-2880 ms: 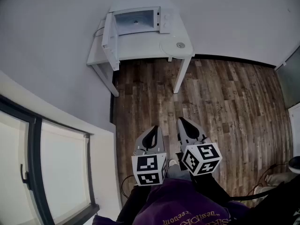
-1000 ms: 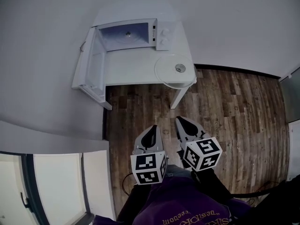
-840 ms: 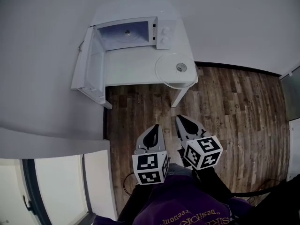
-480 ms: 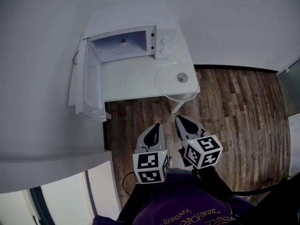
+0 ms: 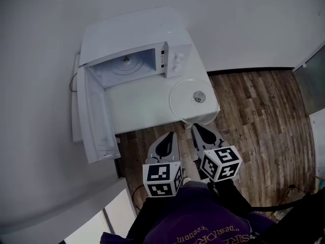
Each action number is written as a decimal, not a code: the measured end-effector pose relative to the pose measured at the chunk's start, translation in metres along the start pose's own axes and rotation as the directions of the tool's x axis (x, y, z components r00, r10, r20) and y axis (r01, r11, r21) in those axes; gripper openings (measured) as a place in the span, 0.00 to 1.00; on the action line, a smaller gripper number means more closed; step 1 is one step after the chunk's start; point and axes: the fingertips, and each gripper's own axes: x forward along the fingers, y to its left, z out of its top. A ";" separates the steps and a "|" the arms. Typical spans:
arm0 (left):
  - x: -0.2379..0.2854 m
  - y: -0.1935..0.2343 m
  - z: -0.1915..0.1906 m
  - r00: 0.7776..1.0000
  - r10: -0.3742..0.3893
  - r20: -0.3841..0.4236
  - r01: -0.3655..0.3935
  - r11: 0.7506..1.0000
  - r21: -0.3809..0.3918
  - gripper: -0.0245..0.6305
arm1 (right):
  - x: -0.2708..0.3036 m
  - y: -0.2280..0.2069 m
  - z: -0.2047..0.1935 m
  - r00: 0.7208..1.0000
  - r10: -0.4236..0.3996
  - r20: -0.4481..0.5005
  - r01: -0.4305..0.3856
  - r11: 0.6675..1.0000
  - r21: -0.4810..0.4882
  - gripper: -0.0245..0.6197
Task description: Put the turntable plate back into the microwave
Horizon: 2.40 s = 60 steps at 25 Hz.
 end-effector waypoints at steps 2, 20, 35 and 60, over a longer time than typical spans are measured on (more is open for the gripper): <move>0.006 0.008 0.001 1.000 -0.013 -0.012 0.013 1.000 -0.005 0.04 | 0.006 -0.004 -0.001 1.000 -0.027 -0.003 0.027 1.000 0.010 0.05; 0.066 -0.001 -0.012 0.992 -0.018 -0.122 0.013 0.999 -0.044 0.04 | 0.025 -0.077 -0.007 0.997 -0.061 -0.046 0.064 0.996 0.066 0.05; 0.128 0.002 -0.113 0.914 0.040 -0.403 -0.170 0.941 -0.292 0.32 | 0.026 -0.182 -0.083 0.969 -0.032 -0.247 0.123 0.923 0.364 0.21; 0.200 -0.008 -0.142 0.991 -0.089 -0.102 -0.028 0.603 -0.797 0.26 | 0.074 -0.182 -0.145 0.949 0.270 -0.162 -0.017 0.558 0.830 0.25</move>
